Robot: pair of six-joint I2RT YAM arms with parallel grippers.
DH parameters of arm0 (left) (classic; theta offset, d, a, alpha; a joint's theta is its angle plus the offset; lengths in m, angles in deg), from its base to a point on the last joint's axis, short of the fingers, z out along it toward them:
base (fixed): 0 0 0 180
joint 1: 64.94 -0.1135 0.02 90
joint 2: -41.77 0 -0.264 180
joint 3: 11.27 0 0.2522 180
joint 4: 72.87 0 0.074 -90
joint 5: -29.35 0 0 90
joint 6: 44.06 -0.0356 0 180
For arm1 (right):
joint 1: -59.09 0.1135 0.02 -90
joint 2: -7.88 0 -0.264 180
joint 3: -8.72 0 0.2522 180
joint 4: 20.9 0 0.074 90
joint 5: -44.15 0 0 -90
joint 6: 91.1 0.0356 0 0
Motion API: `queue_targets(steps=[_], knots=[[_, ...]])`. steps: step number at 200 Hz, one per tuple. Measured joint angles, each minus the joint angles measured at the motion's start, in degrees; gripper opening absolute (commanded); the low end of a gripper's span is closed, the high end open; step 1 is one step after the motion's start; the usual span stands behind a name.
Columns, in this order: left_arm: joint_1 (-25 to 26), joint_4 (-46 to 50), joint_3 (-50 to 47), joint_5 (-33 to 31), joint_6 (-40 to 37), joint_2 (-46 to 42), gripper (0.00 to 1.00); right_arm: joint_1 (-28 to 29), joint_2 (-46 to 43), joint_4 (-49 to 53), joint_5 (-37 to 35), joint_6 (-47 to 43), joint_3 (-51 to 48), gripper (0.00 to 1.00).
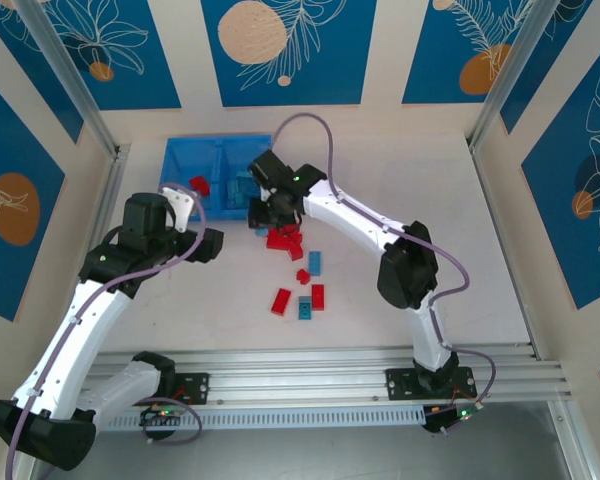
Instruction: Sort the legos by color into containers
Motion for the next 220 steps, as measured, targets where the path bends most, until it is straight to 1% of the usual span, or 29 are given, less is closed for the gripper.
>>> queue_targets(steps=[11, 24, 48, 63, 77, 97, 129, 149, 190, 206, 220], knots=[[0.0, -0.5, -0.1, -0.5, 0.8, -0.1, 1.0, 0.1, 1.1, -1.1, -2.5, -2.9, 5.1, 0.2], [0.0, -0.8, -0.2, -1.0, 2.0, -0.3, 1.0, 0.1, 4.7, -1.9, -5.6, -6.7, 13.2, 0.2], [0.0, -0.8, -0.2, -1.2, 3.6, -1.2, 1.0, -0.6, 16.3, -3.0, -10.9, -13.6, 30.7, 0.2], [0.0, -0.8, -0.2, -1.2, 4.2, -1.6, 1.0, -1.1, 22.4, -3.6, -13.1, -16.8, 36.1, 0.21], [0.0, -0.7, -0.2, -1.2, 4.9, -1.9, 1.0, -1.7, 26.0, -4.5, -14.1, -19.2, 36.2, 0.23], [0.0, -0.7, -0.5, -1.2, 5.6, -2.7, 1.0, -2.2, 28.9, -6.8, -14.1, -22.3, 33.9, 0.28], [0.0, -0.7, -1.0, -1.2, 7.0, -3.3, 1.0, -2.6, 32.2, -9.4, -13.1, -25.0, 35.4, 0.39], [0.0, -0.7, -1.1, -1.2, 7.1, -3.2, 1.0, -2.5, 32.3, -10.6, -12.6, -24.8, 36.2, 0.44], [0.0, -0.7, -1.4, -0.9, 7.1, -2.9, 1.0, -2.5, 31.2, -11.0, -12.3, -23.0, 36.9, 0.45], [0.0, -0.7, -1.6, 0.3, 7.0, -2.5, 1.0, -2.5, 29.5, -9.7, -12.0, -21.7, 36.6, 0.46], [0.0, -0.7, -1.6, 2.1, 6.8, -1.6, 1.0, -3.0, 26.4, -8.0, -11.1, -19.6, 35.3, 0.5]])
